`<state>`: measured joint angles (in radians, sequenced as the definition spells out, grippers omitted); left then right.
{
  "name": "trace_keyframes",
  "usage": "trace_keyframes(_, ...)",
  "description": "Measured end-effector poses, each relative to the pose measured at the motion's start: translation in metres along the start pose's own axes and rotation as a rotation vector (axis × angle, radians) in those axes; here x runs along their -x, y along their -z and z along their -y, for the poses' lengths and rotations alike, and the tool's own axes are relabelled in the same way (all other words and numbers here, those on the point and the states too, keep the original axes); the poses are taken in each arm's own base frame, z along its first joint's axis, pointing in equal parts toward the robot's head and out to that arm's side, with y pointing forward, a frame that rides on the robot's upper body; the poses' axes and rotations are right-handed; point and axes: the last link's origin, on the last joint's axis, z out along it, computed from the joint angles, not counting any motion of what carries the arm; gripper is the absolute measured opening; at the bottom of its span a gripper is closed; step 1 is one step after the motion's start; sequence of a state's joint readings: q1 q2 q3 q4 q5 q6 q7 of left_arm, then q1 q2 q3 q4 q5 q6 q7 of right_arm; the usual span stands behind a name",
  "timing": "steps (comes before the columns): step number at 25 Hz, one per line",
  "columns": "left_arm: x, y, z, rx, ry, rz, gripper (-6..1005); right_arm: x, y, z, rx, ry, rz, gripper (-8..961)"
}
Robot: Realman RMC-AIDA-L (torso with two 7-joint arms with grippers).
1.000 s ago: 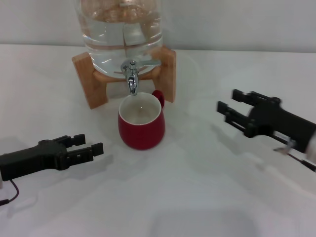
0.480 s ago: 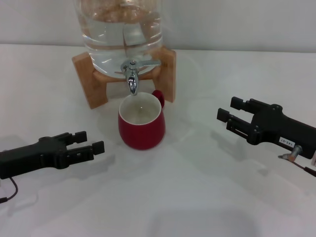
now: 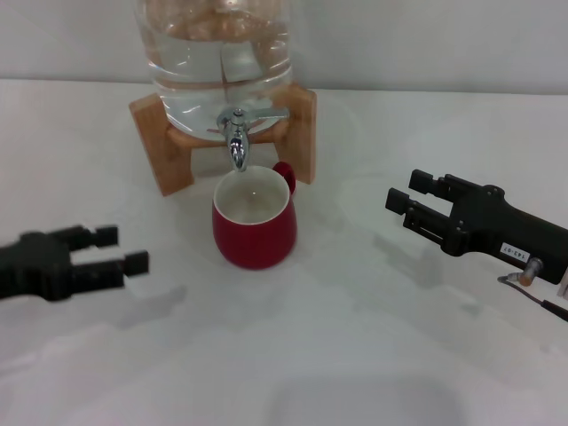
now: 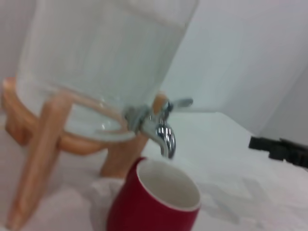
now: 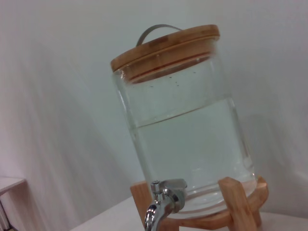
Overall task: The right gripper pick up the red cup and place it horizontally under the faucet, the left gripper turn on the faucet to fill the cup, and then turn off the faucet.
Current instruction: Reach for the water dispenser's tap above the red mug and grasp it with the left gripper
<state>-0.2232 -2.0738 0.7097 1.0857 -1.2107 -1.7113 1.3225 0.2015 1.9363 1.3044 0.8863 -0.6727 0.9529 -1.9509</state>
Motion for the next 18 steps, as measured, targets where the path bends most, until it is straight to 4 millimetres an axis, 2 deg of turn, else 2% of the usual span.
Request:
trace_keyframes(3,-0.023,0.008,-0.003,-0.041,-0.025,-0.005,887,0.001,-0.001,0.001,0.002,-0.003,-0.001,529)
trace_keyframes(6,-0.046,0.008,-0.007,-0.061,-0.061,0.006,887,0.001,-0.002,0.001,0.002,-0.002,-0.001,529)
trace_keyframes(12,-0.089,-0.017,-0.017,-0.105,-0.122,0.126,887,0.001,-0.003,0.000,0.002,-0.003,-0.001,529)
trace_keyframes(18,-0.122,-0.048,-0.035,-0.122,-0.239,0.256,887,-0.002,-0.004,0.000,0.003,-0.015,-0.005,529)
